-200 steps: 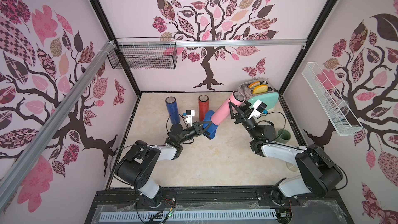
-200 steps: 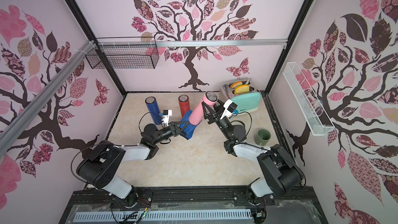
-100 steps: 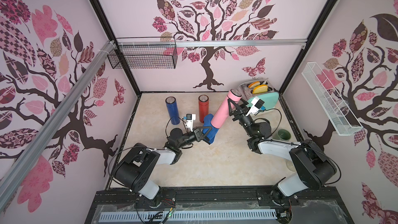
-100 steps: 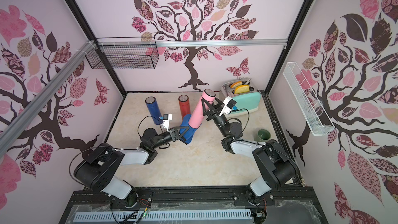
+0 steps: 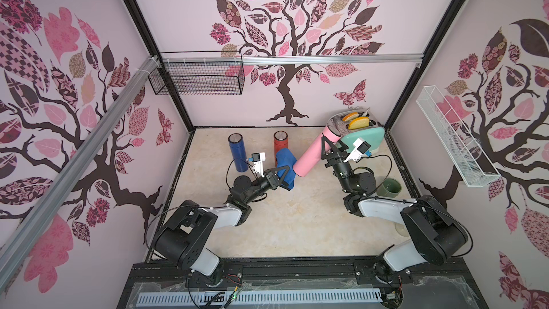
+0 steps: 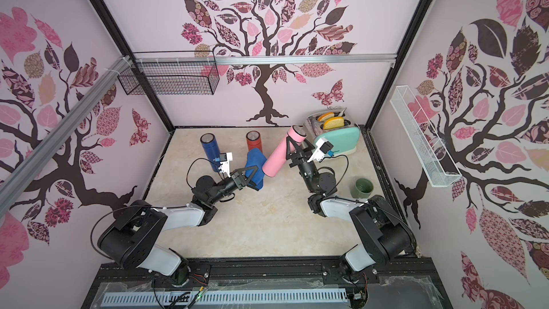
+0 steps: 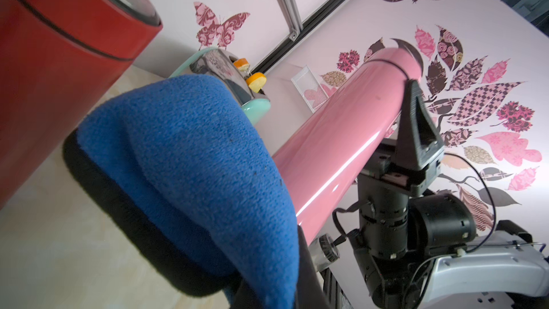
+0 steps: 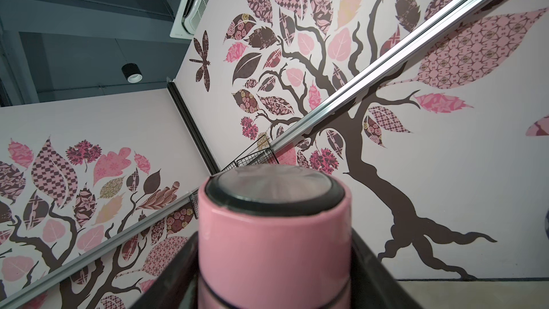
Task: Wipe the surface of the thermos
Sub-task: Wipe the dirt from the surface of the thermos.
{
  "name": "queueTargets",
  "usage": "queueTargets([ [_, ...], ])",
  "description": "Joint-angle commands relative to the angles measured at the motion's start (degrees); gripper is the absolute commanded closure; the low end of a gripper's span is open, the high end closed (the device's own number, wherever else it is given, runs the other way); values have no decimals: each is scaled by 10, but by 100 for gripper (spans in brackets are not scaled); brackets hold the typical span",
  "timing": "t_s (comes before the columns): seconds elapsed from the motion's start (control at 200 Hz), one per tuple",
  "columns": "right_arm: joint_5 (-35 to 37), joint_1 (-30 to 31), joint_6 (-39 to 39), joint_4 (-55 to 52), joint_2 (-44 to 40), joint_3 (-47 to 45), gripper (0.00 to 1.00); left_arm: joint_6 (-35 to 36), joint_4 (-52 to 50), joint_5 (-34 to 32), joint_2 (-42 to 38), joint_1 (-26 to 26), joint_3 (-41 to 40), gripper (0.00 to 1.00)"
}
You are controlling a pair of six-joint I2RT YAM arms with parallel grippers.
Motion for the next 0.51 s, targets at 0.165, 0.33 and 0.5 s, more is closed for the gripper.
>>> queueTargets([
  [0.165, 17, 3, -13, 80, -26, 22, 100, -13, 33, -52, -7, -3, 5, 100],
  [0.33, 16, 3, -36, 79, -50, 29, 100, -13, 33, -68, 3, -2, -35, 100],
  [0.5, 11, 2, -38, 80, -53, 41, 100, -30, 33, -50, 21, -3, -38, 100],
])
